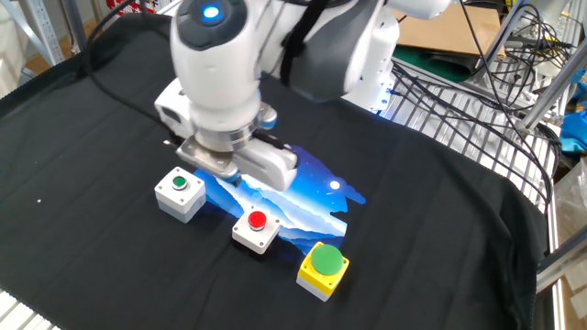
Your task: Press three buttons from left to right in sequence
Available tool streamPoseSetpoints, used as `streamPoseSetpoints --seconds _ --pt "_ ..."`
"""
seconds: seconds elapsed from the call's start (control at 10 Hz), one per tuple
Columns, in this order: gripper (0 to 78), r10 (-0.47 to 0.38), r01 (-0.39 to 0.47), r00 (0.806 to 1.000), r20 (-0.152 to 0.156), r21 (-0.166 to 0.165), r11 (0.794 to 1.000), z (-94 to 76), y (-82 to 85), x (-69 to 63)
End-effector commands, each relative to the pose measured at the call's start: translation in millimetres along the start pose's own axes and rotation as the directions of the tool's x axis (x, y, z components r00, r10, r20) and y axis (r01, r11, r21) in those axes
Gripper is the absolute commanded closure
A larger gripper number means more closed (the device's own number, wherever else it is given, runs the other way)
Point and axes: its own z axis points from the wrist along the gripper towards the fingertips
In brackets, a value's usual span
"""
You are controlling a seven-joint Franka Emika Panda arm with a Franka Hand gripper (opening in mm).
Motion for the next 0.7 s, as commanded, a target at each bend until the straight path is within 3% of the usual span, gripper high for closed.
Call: streamPoseSetpoints --seconds 0.1,0.3,0.4,0.6,0.7 --pt "76.6 -0.025 0.025 1.000 0.014 -0.011 1.000 7.5 -10.7 -7.1" --pt "76.6 0.001 -0.001 1.000 0.005 -0.024 1.000 7.5 -10.7 -7.1" --pt "76.6 0.005 -0.006 1.000 -0.020 -0.028 1.000 7.5 -10.7 -7.1" --pt "76.6 0.016 -0.015 0.998 -0.054 0.013 1.000 7.5 -10.7 -7.1" --pt "76.6 0.002 -0.002 0.999 -0.036 0.014 1.000 7.5 -10.7 -7.1"
